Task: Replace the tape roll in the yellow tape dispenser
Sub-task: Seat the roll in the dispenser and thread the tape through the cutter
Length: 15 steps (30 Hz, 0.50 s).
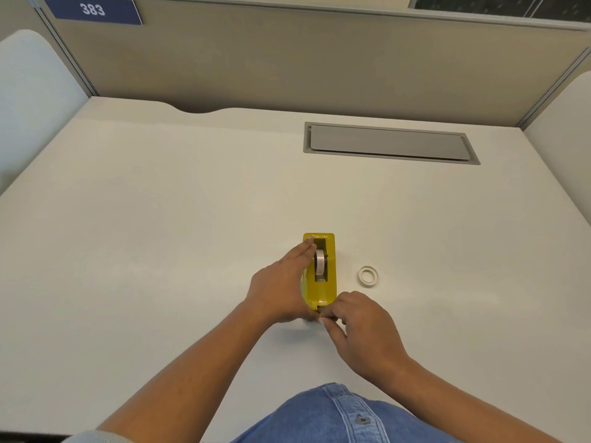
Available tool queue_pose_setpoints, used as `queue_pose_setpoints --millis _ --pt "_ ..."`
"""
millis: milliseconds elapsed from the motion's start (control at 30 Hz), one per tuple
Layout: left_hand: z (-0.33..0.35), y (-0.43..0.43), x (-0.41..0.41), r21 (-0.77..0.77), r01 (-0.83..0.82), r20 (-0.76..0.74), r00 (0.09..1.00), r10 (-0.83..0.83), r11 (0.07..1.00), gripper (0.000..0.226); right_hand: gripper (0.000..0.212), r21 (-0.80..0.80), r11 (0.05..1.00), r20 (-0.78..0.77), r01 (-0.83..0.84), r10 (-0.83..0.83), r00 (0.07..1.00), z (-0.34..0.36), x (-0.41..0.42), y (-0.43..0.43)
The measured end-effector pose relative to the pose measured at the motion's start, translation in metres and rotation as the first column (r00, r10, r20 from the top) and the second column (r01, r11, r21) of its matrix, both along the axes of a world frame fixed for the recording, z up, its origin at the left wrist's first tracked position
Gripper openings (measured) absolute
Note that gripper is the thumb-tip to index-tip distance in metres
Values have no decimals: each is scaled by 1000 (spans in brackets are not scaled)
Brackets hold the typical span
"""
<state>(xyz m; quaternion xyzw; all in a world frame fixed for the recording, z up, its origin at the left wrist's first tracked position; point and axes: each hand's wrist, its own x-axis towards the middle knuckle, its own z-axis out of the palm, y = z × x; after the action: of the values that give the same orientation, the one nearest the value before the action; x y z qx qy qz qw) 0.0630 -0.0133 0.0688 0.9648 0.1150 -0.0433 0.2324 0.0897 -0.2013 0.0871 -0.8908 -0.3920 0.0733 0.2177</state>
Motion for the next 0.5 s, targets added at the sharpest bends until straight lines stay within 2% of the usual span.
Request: queue_pose_setpoints --millis 500 --pt "-1 -1 0 -14 -4 11 1000 4 1000 131 11 25 1000 23 -4 3 1000 -7 0 2"
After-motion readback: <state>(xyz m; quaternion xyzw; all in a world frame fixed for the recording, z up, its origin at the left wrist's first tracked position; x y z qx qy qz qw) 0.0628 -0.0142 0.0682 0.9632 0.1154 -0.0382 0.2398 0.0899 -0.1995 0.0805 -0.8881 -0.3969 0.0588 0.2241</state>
